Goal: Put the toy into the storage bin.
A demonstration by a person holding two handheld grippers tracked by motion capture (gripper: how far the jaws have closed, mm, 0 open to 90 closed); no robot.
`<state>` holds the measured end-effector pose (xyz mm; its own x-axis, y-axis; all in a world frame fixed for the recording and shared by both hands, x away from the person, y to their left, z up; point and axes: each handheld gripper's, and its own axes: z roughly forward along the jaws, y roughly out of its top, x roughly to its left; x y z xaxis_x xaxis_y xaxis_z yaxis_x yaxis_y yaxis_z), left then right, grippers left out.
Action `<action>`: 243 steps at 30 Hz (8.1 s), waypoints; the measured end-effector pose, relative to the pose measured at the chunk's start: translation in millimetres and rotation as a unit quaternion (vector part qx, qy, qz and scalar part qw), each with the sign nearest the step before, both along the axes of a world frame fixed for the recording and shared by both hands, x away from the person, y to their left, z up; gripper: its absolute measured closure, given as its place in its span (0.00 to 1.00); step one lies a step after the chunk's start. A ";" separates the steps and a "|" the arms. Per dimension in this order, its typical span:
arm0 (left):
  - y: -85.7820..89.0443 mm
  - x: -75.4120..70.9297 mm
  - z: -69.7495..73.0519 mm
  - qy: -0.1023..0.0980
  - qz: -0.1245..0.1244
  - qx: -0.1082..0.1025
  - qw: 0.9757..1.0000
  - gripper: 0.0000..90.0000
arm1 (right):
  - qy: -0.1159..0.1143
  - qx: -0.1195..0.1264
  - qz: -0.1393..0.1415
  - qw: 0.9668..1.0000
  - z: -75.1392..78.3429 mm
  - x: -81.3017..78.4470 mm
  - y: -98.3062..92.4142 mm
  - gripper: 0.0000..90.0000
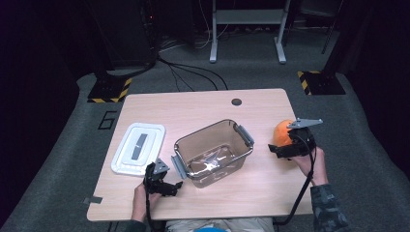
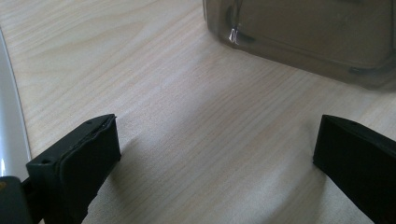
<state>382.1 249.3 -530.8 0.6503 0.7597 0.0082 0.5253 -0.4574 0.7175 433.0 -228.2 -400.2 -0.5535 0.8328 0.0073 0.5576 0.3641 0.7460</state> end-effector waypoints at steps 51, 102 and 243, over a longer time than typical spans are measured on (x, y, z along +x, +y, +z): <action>-0.1 0.0 -0.3 0.001 -0.001 0.000 1.000 0.00 | 0.076 0.028 -0.105 0.991 -18.9 72.0 -61.4 0.00; -0.2 -0.1 -0.1 0.001 0.000 -0.001 1.000 0.00 | 0.091 -0.007 -0.116 0.989 0.9 74.5 -41.6 0.69; 0.1 0.1 -0.1 -0.002 0.000 0.003 1.000 0.00 | 0.018 -0.022 0.036 0.999 132.5 41.9 149.5 0.67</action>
<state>382.2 249.5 -530.9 0.6496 0.7601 0.0161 0.5224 -0.4616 0.7169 475.0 -78.7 -267.7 -0.6113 0.7914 -0.0070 0.5552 0.4351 0.7089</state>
